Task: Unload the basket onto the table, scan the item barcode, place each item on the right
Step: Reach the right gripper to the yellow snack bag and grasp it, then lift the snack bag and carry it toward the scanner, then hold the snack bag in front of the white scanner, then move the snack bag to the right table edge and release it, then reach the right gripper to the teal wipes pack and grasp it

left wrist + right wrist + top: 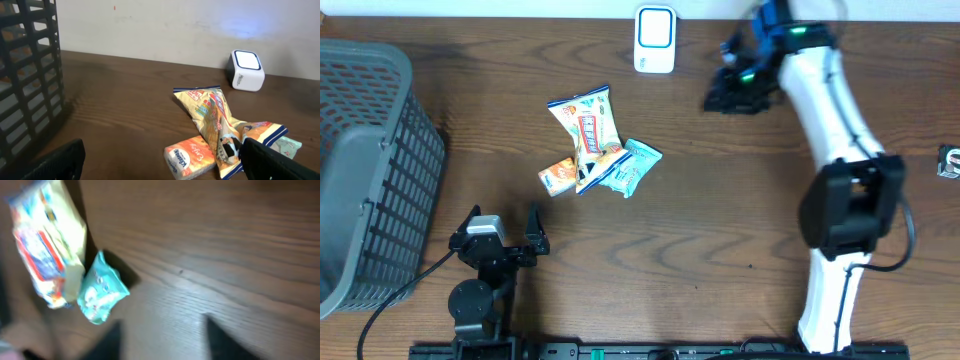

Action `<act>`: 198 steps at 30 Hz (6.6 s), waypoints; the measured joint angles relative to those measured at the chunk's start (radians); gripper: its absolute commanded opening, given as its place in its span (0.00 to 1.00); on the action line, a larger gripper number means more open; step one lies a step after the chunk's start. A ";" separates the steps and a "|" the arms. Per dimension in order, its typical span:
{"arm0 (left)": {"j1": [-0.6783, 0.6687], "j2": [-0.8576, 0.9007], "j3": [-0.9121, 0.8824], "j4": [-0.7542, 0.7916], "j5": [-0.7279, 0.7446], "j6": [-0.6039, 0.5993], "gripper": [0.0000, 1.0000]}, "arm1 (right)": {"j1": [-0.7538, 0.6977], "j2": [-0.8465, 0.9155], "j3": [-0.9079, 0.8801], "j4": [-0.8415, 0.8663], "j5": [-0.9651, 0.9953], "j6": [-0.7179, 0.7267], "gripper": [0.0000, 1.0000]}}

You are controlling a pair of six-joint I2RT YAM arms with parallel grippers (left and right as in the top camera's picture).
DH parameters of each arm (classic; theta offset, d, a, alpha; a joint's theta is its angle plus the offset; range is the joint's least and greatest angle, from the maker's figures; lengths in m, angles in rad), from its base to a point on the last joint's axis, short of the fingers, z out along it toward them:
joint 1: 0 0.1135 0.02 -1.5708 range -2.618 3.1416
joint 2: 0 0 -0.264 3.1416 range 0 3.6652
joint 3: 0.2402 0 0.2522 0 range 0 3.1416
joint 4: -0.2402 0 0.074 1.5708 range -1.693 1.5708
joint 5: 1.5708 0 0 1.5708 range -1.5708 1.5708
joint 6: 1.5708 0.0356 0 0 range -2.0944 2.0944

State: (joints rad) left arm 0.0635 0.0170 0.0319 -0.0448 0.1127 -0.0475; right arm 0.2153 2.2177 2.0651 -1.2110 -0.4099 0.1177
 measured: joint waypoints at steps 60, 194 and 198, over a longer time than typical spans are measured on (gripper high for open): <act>0.000 0.000 0.000 0.000 0.000 0.000 0.98 | 0.222 0.272 0.365 -0.404 -0.489 -0.217 0.01; 0.000 0.000 0.000 0.000 0.000 0.000 0.98 | -0.194 -0.088 0.097 -0.112 -0.203 -0.030 0.99; 0.000 0.000 0.000 0.000 0.000 0.000 0.98 | -0.004 -0.077 -0.044 -0.089 -0.198 0.104 0.99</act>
State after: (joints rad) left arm 0.0635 0.0170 0.0319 -0.0448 0.1127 -0.0479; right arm 0.2111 2.1410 2.0209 -1.2999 -0.6083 0.2218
